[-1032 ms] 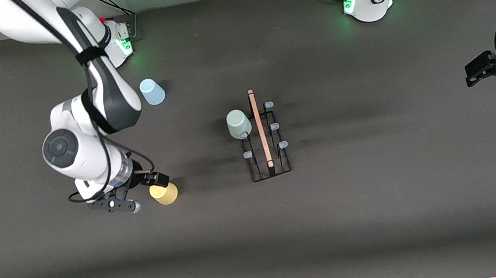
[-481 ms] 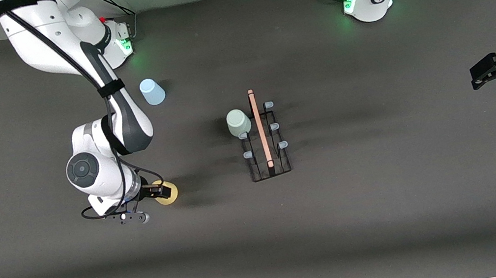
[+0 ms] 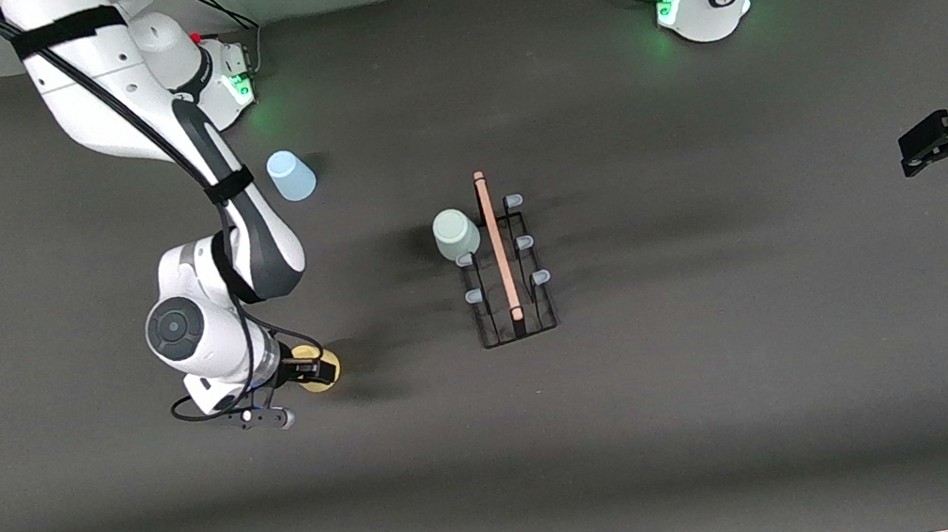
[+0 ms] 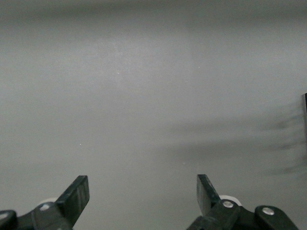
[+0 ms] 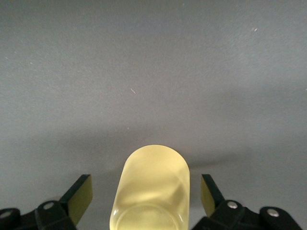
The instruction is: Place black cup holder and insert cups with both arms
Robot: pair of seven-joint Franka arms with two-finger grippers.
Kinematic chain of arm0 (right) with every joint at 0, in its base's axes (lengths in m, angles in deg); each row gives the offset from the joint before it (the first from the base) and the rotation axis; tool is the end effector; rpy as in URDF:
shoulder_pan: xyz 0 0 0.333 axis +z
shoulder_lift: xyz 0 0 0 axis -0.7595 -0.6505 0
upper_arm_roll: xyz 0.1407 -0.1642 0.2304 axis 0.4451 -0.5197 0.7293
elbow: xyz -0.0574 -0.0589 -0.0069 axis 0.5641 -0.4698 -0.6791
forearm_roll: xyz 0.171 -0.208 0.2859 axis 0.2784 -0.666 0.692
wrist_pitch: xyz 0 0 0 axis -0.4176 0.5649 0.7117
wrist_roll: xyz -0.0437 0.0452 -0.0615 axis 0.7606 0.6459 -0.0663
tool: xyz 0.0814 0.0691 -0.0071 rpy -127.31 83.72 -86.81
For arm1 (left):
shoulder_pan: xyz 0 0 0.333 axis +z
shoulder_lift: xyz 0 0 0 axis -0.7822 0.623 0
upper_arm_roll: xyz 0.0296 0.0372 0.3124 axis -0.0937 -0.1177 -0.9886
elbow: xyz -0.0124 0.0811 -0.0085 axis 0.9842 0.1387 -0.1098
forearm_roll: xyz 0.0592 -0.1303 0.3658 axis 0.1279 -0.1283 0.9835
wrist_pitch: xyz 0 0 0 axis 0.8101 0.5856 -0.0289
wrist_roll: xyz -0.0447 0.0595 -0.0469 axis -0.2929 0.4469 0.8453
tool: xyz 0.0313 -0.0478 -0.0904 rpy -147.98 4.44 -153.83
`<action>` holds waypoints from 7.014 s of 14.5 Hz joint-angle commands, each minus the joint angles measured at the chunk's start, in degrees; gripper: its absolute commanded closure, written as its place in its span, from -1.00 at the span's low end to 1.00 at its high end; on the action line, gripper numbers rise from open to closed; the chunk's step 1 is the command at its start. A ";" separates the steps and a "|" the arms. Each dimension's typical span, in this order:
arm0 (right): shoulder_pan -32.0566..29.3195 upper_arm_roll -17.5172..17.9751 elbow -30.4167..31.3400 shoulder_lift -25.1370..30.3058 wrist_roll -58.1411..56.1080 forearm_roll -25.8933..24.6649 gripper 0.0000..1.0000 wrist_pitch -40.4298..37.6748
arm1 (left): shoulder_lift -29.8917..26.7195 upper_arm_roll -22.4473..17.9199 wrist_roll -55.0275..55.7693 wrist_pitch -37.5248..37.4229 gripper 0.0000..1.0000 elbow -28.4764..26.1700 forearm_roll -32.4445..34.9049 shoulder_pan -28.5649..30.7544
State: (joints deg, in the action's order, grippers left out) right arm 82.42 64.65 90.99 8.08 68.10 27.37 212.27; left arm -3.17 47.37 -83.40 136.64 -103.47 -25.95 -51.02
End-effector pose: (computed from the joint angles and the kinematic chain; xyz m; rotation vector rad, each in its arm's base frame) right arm 0.6264 0.1818 0.2167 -3.0971 0.3350 -0.0191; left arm 0.5886 0.0037 0.5828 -3.1016 0.1369 0.0187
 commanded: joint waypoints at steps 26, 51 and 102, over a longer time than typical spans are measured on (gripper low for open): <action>11.64 -0.16 -16.00 6.01 27.29 5.14 1.00 -12.88 | 0.67 0.48 -0.60 2.06 -1.00 2.88 2.20 -0.27; 20.26 -0.42 -20.32 -4.98 38.13 4.09 -0.84 -5.94 | 0.67 0.31 -2.71 0.93 -1.00 3.24 1.59 0.26; -24.47 8.72 -12.16 33.59 -13.54 -13.32 -0.99 -51.56 | 0.75 0.31 -2.63 0.93 -1.00 3.33 1.67 0.00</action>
State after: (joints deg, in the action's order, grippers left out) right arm 60.75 70.79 75.21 38.70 57.61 15.45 158.55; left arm -2.67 47.78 -85.33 138.75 -101.34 -24.49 -50.91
